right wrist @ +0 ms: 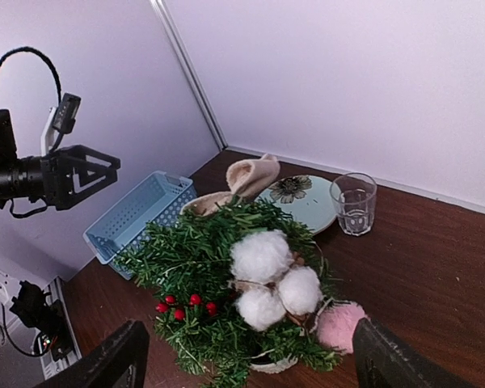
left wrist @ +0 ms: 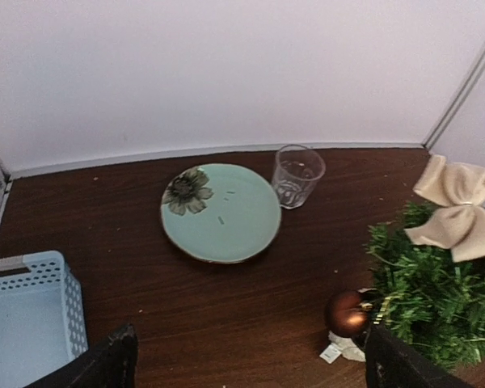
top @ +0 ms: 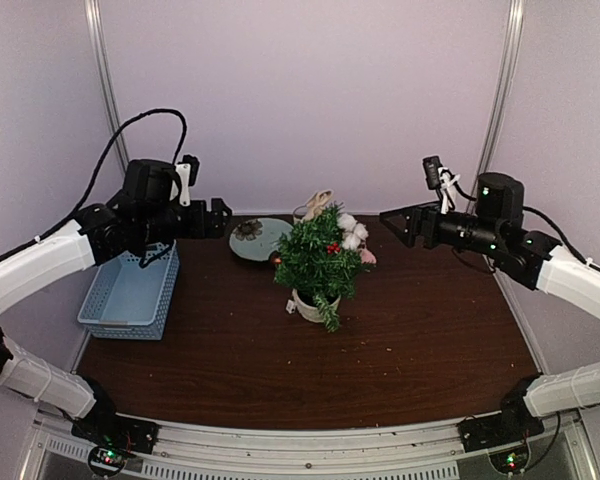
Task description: Decorate the small christmas tree
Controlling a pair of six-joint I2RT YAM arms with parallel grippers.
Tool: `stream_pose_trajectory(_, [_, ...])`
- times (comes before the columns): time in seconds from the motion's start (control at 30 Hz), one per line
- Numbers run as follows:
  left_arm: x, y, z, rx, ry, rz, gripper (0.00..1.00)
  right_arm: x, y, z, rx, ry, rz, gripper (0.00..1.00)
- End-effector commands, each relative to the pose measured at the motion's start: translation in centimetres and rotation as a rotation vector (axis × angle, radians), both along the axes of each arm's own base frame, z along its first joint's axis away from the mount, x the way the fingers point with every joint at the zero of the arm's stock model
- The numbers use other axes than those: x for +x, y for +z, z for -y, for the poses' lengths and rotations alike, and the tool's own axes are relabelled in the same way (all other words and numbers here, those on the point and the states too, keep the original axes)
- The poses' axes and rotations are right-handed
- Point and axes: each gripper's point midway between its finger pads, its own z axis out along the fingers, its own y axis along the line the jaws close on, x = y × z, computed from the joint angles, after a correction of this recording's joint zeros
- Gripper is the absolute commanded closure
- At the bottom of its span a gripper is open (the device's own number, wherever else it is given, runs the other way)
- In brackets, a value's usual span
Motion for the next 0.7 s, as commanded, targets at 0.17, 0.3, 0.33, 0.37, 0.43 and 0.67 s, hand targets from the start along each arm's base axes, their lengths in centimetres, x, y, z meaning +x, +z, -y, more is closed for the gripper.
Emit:
stream_pose_trajectory(0.17, [0.5, -7.4, -4.0, 0.067, 0.124, -0.187, 0.02, -0.6, -6.3, 6.7, -0.135, -0.230, -0.114, 0.00])
stream_pose_trajectory(0.3, [0.1, -11.7, -3.5, 0.084, 0.115, -0.282, 0.03, -1.5, -9.9, 8.5, -0.168, -0.289, -0.167, 0.00])
stream_pose_trajectory(0.33, [0.0, -12.9, -3.5, 0.094, 0.119, -0.308, 0.02, -1.7, -10.8, 8.8, -0.176, -0.302, -0.178, 0.01])
stream_pose_trajectory(0.37, [-0.1, -13.9, -3.4, 0.107, 0.120, -0.330, 0.02, -1.8, -11.5, 9.2, -0.182, -0.315, -0.187, 0.01])
stream_pose_trajectory(0.43, [-0.3, -15.8, -3.2, 0.140, 0.127, -0.365, 0.02, -2.2, -13.1, 9.6, -0.190, -0.330, -0.206, 0.00])
stream_pose_trajectory(0.67, [-1.0, -19.7, -1.8, 0.185, 0.117, -0.441, 0.02, -2.4, -16.3, 9.9, -0.182, -0.351, -0.242, 0.01])
